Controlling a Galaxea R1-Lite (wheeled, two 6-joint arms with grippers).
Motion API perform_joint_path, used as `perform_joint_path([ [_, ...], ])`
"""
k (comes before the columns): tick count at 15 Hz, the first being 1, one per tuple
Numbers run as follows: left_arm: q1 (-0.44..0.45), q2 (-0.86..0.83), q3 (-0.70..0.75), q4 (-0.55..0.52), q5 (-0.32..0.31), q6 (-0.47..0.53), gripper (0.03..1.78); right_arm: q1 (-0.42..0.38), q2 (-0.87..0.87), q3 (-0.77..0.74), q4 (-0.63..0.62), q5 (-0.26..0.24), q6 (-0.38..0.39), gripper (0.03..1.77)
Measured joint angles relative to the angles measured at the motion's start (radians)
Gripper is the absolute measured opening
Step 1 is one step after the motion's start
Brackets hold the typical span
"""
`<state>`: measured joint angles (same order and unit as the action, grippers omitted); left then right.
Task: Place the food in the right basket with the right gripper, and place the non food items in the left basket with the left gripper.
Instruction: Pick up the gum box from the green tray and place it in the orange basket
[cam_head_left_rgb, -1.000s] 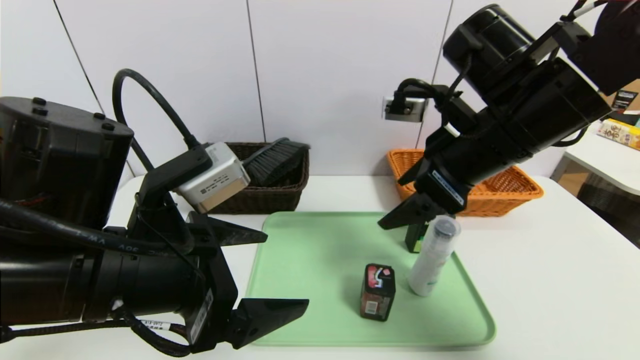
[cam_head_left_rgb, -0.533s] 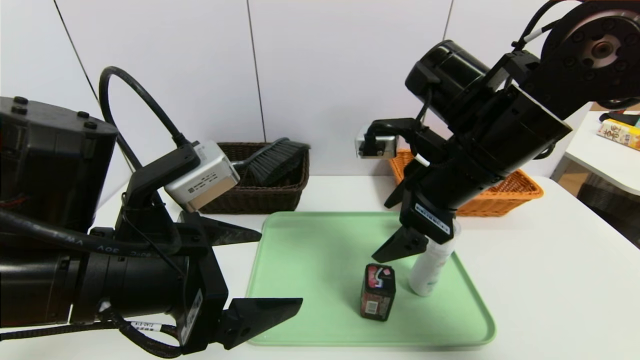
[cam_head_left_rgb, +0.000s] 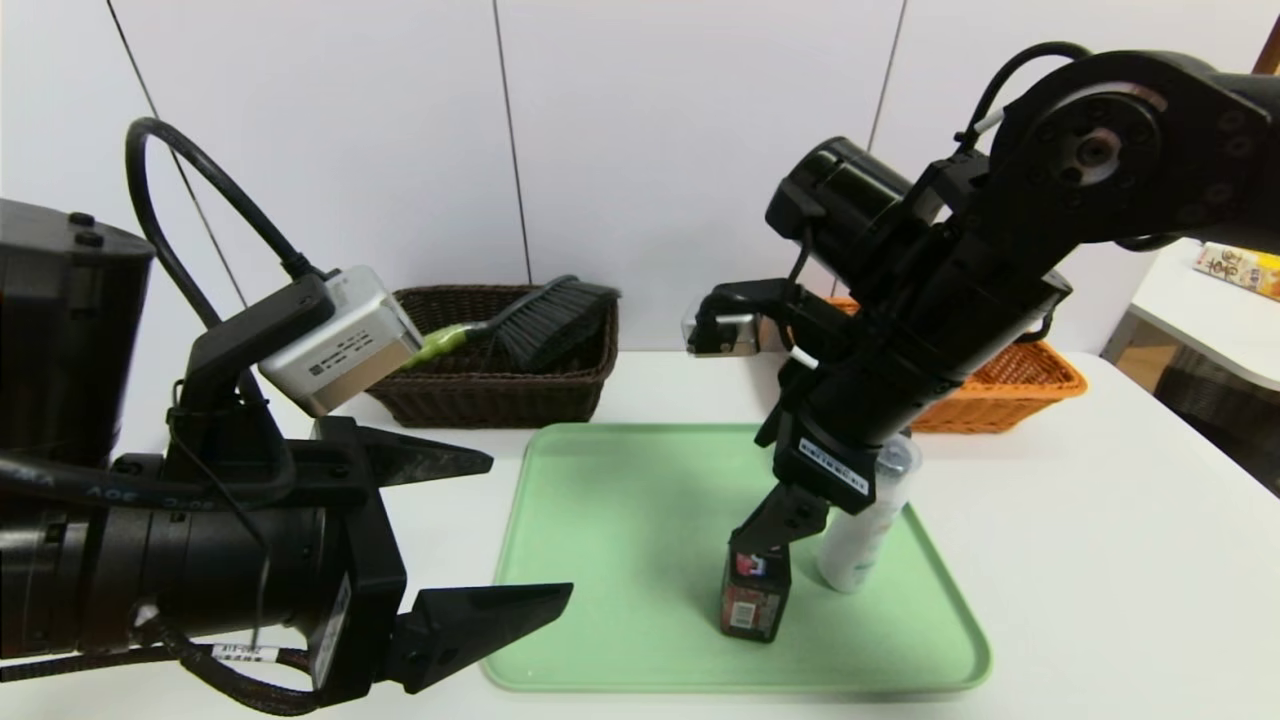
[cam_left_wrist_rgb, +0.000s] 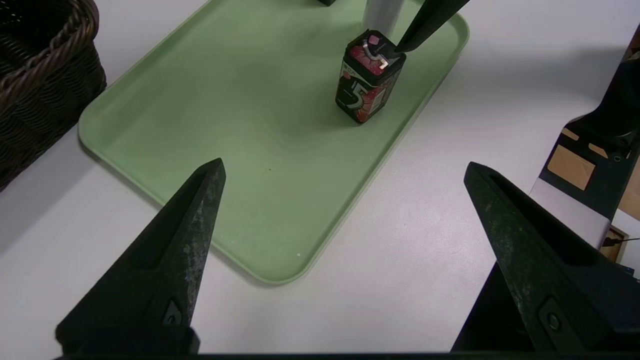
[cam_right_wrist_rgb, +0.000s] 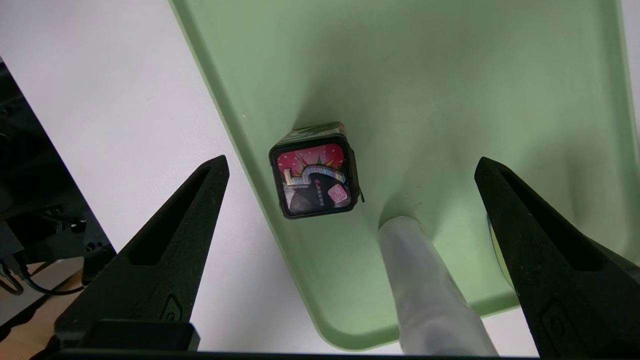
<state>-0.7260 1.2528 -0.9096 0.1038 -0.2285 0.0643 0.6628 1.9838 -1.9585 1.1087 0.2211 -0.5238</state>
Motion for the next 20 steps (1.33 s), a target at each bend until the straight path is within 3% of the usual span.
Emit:
perform_joint_path([
  [12,0.039,-0.027,0.0,-0.001,-0.001,0.001,1.69,0.029,0.061,0.0,0.063,-0.013,-0.074,1.7],
  [20,0.075,-0.024,-0.002,-0.005,-0.005,0.002,1.69,0.058,0.102,0.011,0.084,-0.083,-0.095,1.7],
])
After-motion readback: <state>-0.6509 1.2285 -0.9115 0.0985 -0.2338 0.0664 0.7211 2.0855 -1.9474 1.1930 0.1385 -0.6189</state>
